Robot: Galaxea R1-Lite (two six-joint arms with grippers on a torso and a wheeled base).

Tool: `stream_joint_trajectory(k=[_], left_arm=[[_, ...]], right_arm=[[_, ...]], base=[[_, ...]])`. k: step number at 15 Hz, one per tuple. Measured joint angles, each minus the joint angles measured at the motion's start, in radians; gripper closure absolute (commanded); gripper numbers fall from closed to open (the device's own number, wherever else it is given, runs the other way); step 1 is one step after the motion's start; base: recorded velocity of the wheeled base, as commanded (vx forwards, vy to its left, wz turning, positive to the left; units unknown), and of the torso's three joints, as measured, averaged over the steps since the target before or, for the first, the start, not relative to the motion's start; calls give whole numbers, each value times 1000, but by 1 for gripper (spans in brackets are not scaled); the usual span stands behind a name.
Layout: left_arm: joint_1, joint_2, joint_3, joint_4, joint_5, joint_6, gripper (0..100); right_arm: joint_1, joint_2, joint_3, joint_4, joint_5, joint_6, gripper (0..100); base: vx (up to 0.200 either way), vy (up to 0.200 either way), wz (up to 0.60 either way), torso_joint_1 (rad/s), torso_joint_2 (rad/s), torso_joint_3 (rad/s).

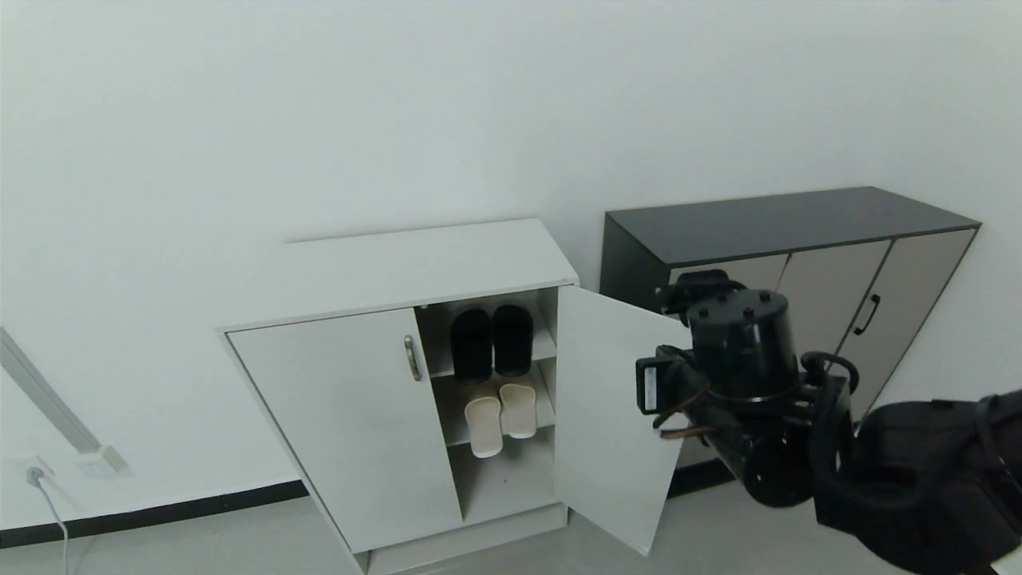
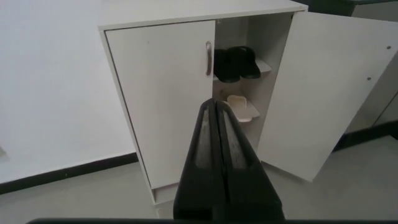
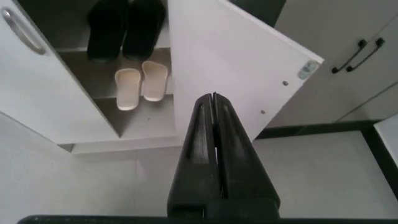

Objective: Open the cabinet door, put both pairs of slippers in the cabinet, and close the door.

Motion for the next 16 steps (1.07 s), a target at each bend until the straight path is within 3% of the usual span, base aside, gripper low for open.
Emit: stream_joint_trajectory(k=[2,6,8,16], left_arm=[[2,0,0,0,0,0,100],[1,0,0,0,0,0,100],[0,0,0,0,0,0,100],[2,0,0,0,0,0,100]], right_arm=[[-80,43,-113,54,39,4,100],[-264,166,-289,79,211,9,100],[-309,211,-335,79,261,10,100],[-396,394,-561,143,294,10,100]], base=[[0,0,0,0,0,0],[0,0,0,0,0,0],[0,0,0,0,0,0],[0,0,0,0,0,0]])
